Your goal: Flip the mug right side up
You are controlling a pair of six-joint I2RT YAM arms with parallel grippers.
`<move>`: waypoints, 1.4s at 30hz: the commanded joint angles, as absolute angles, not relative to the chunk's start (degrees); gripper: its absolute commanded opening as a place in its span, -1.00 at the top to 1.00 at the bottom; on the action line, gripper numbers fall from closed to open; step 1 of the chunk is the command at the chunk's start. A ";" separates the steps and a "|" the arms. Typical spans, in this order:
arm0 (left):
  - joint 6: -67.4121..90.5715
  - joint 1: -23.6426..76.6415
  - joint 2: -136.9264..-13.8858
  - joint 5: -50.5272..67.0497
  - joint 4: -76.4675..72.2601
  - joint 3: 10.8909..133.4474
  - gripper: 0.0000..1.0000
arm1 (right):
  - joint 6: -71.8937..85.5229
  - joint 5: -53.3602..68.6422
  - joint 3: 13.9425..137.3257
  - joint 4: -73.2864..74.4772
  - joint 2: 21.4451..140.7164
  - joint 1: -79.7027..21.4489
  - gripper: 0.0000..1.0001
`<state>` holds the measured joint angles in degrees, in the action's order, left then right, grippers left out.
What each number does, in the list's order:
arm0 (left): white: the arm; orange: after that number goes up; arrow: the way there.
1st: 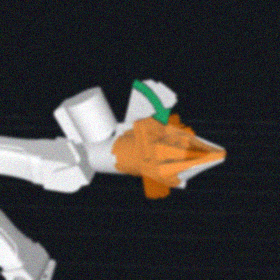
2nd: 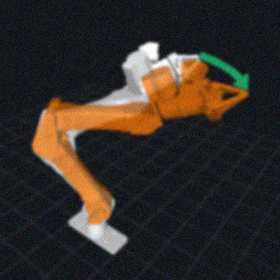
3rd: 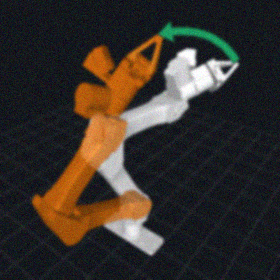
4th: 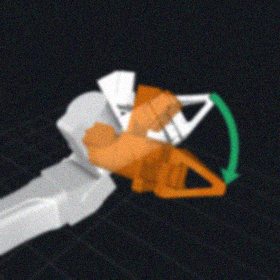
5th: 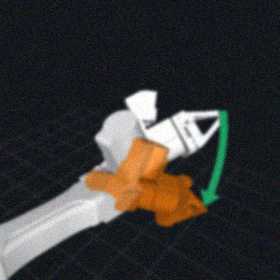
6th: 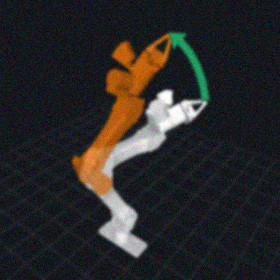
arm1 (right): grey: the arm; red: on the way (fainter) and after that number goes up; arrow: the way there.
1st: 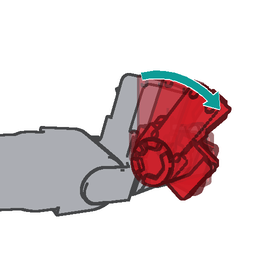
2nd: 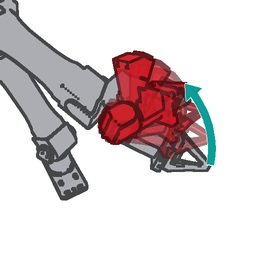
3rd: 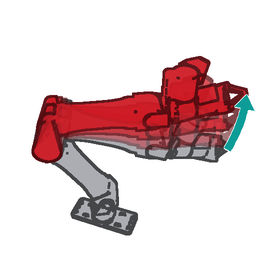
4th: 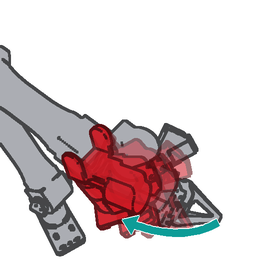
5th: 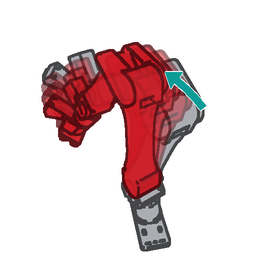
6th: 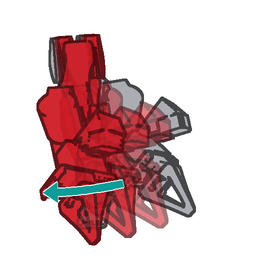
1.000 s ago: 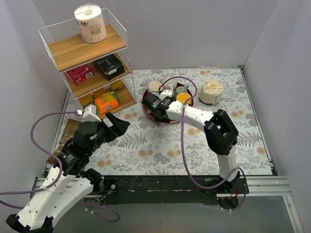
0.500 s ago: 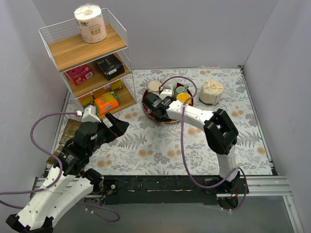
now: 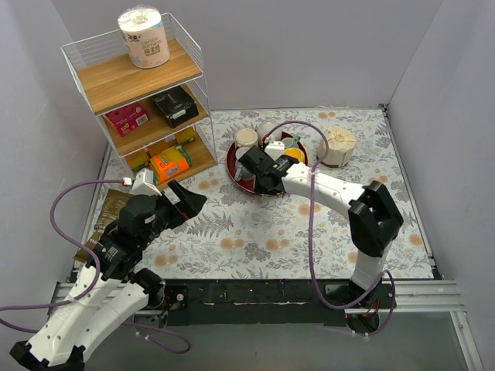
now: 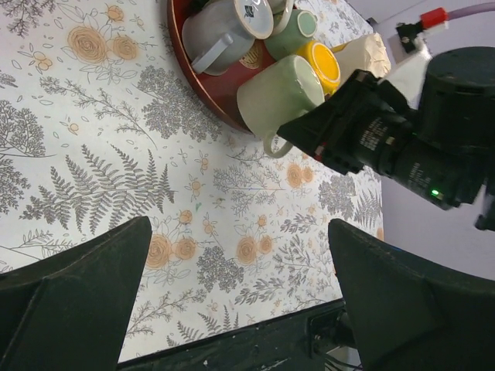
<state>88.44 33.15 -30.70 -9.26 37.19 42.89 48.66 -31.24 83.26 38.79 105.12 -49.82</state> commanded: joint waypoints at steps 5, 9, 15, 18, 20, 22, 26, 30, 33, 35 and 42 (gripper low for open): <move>87.01 33.22 -34.27 -3.36 31.30 43.24 -0.96 | 47.55 -24.63 81.13 31.13 89.49 -50.19 0.97; 86.13 33.22 -36.20 3.15 24.99 43.94 -0.96 | 44.84 -17.59 76.22 21.91 80.63 -50.01 0.97; 87.27 33.22 -39.98 10.00 16.02 46.58 -0.96 | 43.59 -8.53 69.70 4.94 69.37 -49.83 0.97; 89.37 33.31 -42.62 13.44 10.92 47.90 -0.96 | 44.47 -6.24 69.70 1.15 67.24 -49.75 0.97; 91.48 33.31 -44.64 16.51 8.10 47.90 -0.96 | 45.43 -4.23 70.57 -1.30 66.80 -49.75 0.97; 92.72 33.22 -46.05 18.62 4.93 48.16 -0.96 | 48.07 -3.69 72.59 -0.10 68.02 -49.66 0.97; 94.48 33.31 -46.15 19.24 4.75 48.79 -0.97 | 52.11 -0.54 72.70 -1.11 68.47 -49.66 0.97; 96.41 33.31 -42.47 20.13 1.95 45.10 -0.96 | 56.33 -0.53 69.62 -3.51 67.68 -49.66 0.97; 99.83 33.22 -39.83 20.74 -2.43 41.59 -0.97 | 59.49 -0.44 65.59 -8.51 66.80 -49.75 0.97; 102.38 33.31 -39.38 21.09 -4.12 40.61 -0.93 | 60.99 1.21 63.64 -12.64 66.62 -49.66 0.97; 103.80 33.22 -42.18 20.48 -4.75 41.57 -0.78 | 66.61 0.35 56.52 -26.18 65.83 -49.66 0.97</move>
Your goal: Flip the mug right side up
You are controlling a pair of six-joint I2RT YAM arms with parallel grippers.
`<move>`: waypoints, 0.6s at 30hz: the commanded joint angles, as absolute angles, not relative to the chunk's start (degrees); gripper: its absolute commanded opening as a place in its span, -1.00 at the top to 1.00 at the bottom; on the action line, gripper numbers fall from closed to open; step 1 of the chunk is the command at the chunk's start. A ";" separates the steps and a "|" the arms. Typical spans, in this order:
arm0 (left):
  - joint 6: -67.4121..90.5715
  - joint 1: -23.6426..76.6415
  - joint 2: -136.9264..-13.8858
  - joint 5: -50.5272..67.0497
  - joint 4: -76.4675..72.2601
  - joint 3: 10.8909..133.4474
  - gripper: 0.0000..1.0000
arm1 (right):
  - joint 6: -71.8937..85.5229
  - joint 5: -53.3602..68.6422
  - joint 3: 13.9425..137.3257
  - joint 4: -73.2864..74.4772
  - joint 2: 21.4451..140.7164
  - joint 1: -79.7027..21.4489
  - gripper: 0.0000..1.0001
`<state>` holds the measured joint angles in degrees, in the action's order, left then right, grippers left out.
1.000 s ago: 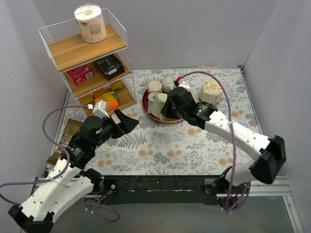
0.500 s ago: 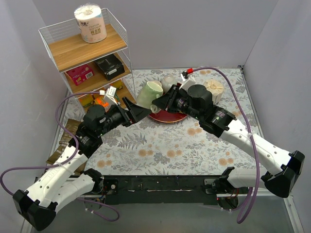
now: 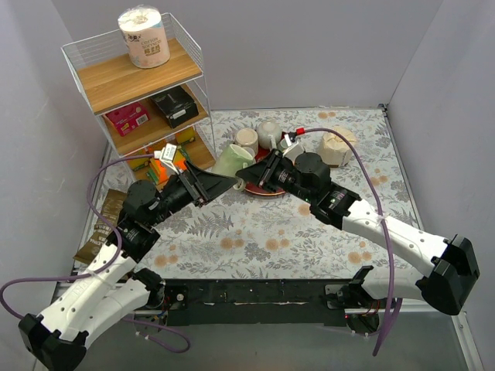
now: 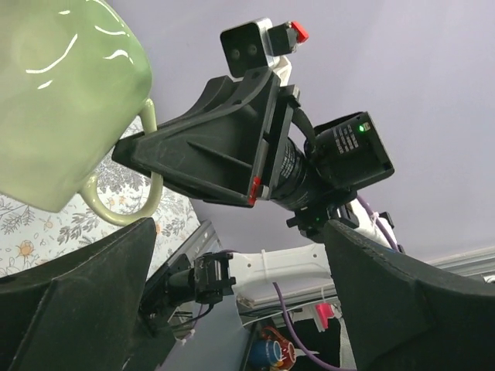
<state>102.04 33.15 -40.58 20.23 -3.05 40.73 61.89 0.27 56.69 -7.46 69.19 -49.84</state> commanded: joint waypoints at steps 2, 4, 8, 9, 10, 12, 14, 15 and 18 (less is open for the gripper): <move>104.85 33.31 -43.59 20.13 -3.96 42.54 -0.73 | 67.41 0.26 55.73 -27.59 65.92 -49.57 0.97; 106.07 33.22 -44.29 19.87 -2.21 42.98 -0.61 | 68.03 -1.30 55.46 -28.65 65.83 -49.57 0.97; 109.24 33.22 -43.51 18.90 -0.35 42.46 -0.54 | 68.82 -2.98 54.23 -30.58 66.18 -49.48 0.97; 109.94 33.22 -43.16 18.64 -0.35 42.28 -0.54 | 68.82 -3.08 54.75 -30.50 66.44 -49.40 0.97; 110.56 33.31 -42.81 18.37 -0.35 42.01 -0.56 | 68.91 -3.16 55.19 -29.98 66.79 -49.31 0.97; 110.31 33.22 -42.37 18.46 -0.35 41.92 -0.56 | 68.47 -2.46 57.55 -28.31 68.02 -48.87 0.97; 107.42 33.31 -42.36 18.89 -0.35 42.10 -0.56 | 67.77 -2.55 58.97 -24.97 68.46 -48.78 0.97; 105.92 33.31 -42.45 19.59 -0.35 42.53 -0.56 | 67.68 -2.64 59.41 -23.92 68.64 -48.69 0.97; 99.44 33.22 -42.54 21.35 -0.35 43.33 -0.50 | 67.06 -2.64 61.69 -18.47 68.82 -48.60 0.97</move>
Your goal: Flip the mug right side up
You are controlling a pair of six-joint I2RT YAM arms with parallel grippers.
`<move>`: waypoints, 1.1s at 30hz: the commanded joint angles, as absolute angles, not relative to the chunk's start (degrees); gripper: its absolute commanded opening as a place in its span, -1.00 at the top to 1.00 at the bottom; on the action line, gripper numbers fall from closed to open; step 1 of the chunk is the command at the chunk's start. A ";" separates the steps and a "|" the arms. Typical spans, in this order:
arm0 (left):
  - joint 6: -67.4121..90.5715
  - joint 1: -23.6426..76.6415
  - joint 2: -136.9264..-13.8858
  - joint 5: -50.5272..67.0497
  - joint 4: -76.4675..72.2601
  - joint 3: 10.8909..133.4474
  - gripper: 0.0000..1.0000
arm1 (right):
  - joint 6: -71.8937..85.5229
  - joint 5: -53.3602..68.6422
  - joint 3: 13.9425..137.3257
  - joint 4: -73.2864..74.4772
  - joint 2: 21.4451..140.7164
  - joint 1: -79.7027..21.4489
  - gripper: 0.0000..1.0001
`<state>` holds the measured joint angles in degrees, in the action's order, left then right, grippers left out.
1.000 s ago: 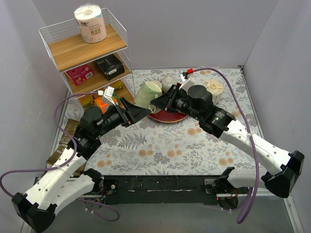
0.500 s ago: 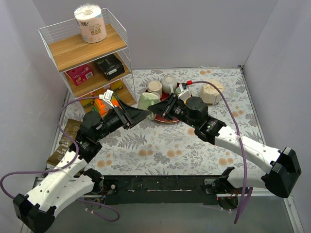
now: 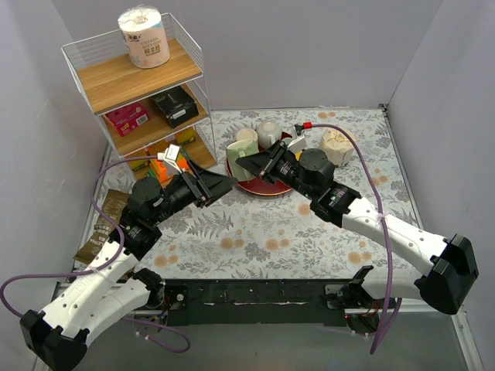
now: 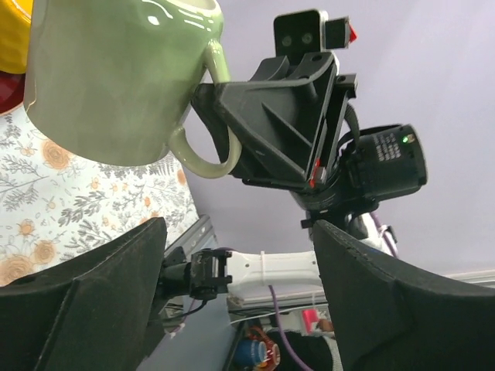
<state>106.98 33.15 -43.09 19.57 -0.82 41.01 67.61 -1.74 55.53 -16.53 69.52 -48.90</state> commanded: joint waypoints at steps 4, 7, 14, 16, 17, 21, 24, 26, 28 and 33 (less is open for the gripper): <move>91.68 33.31 -44.11 23.63 -1.58 44.29 -0.32 | 67.23 -1.32 63.37 -13.55 69.17 -48.60 0.97; 87.38 33.31 -45.61 25.40 -3.86 44.82 -0.12 | 68.73 -0.44 64.77 -10.47 69.70 -48.60 0.97; 82.27 33.31 -50.80 29.09 -6.50 46.32 0.22 | 71.80 2.46 65.48 -8.00 70.66 -48.60 0.97; 81.48 33.57 -51.68 29.18 -6.50 46.23 0.22 | 72.25 2.55 65.57 -8.08 70.84 -48.60 0.97; 81.13 33.57 -51.85 28.66 -6.50 46.06 0.23 | 72.33 2.64 65.57 -8.43 71.01 -48.60 0.97; 80.68 34.19 -53.00 29.09 -7.47 45.09 0.30 | 72.86 3.16 66.36 -8.35 71.98 -48.69 0.97; 80.51 34.98 -54.14 28.39 -7.82 44.91 0.39 | 73.56 3.43 66.18 -9.49 72.68 -48.69 0.97; 80.60 35.33 -54.67 27.60 -8.08 44.47 0.42 | 74.00 3.86 66.36 -9.67 73.30 -48.69 0.97; 80.07 35.77 -55.10 27.51 -8.96 44.30 0.47 | 74.53 4.22 66.45 -10.10 73.83 -48.78 0.97; 79.19 36.39 -56.69 26.81 -7.74 43.95 0.64 | 76.38 4.75 65.39 -11.16 74.27 -48.69 0.97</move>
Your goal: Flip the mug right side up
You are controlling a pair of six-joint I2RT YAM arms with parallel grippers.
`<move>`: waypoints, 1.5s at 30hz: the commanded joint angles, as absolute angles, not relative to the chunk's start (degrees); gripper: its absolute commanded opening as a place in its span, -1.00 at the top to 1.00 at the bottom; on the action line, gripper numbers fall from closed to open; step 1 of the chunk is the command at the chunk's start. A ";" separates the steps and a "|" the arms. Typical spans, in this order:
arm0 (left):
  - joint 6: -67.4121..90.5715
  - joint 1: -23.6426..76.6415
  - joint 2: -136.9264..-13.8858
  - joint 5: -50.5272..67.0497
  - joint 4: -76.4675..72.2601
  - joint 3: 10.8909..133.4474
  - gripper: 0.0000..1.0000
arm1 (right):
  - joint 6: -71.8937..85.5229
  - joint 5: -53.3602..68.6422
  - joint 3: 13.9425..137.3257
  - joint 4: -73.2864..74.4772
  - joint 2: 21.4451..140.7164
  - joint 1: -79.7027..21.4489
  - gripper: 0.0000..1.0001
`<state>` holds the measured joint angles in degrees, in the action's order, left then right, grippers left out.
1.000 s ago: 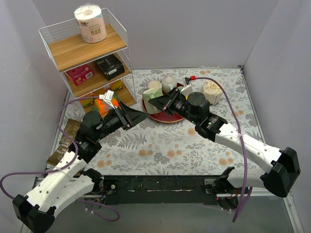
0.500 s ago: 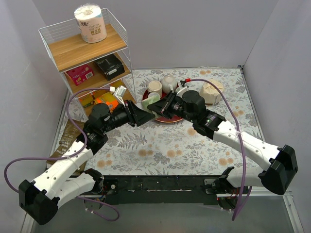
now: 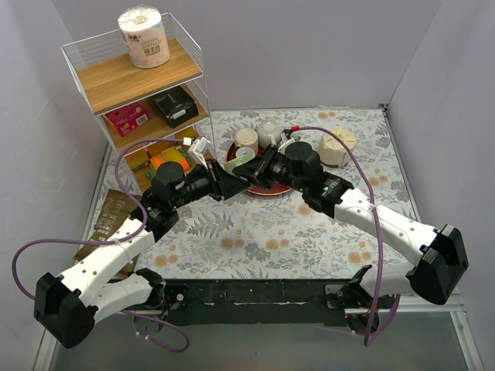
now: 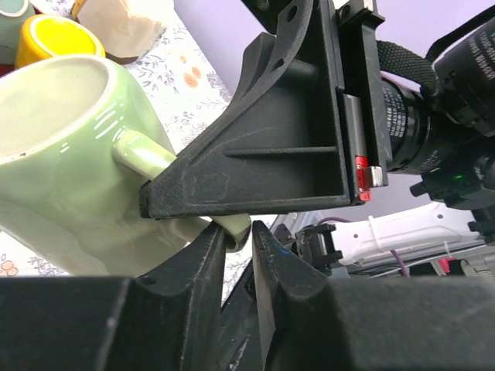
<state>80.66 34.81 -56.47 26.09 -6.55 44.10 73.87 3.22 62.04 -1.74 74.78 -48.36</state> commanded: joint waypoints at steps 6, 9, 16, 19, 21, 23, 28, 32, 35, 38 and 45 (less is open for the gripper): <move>78.22 36.56 -56.34 24.70 -4.05 44.64 1.00 | 75.68 4.75 66.09 -7.58 74.62 -48.60 0.97; 78.66 36.47 -55.99 22.33 1.04 46.75 1.00 | 73.75 4.31 66.44 -2.75 74.62 -48.43 0.86; 84.01 36.56 -56.95 19.95 10.36 51.67 1.00 | 71.11 4.31 61.80 5.44 72.95 -46.06 0.09; 87.35 36.47 -57.39 18.90 12.56 52.47 1.00 | 70.75 3.08 60.47 8.16 71.02 -45.01 -0.18; 88.94 36.48 -57.48 17.59 13.79 52.64 1.00 | 69.79 1.94 59.59 10.36 69.35 -44.65 -0.33; 91.92 36.48 -57.74 14.95 15.37 53.08 1.00 | 67.78 0.27 58.63 11.51 67.16 -44.30 -0.39; 98.60 36.39 -58.27 9.15 16.87 55.45 1.00 | 59.26 -1.85 55.73 11.00 62.94 -44.56 -0.38; 102.48 36.39 -59.67 4.84 17.75 59.14 1.00 | 57.48 -2.11 49.23 5.72 57.76 -46.66 -0.37; 105.20 36.39 -61.17 0.71 19.94 62.83 1.00 | 55.65 -2.36 46.23 0.53 57.04 -49.74 -0.38; 109.41 36.39 -61.52 -1.67 20.65 64.07 1.00 | 48.45 -4.38 47.46 -5.62 59.31 -54.22 -0.42; 116.80 36.39 -61.79 -2.90 22.59 65.65 1.00 | 33.58 -11.69 49.57 -19.04 64.94 -61.87 -0.46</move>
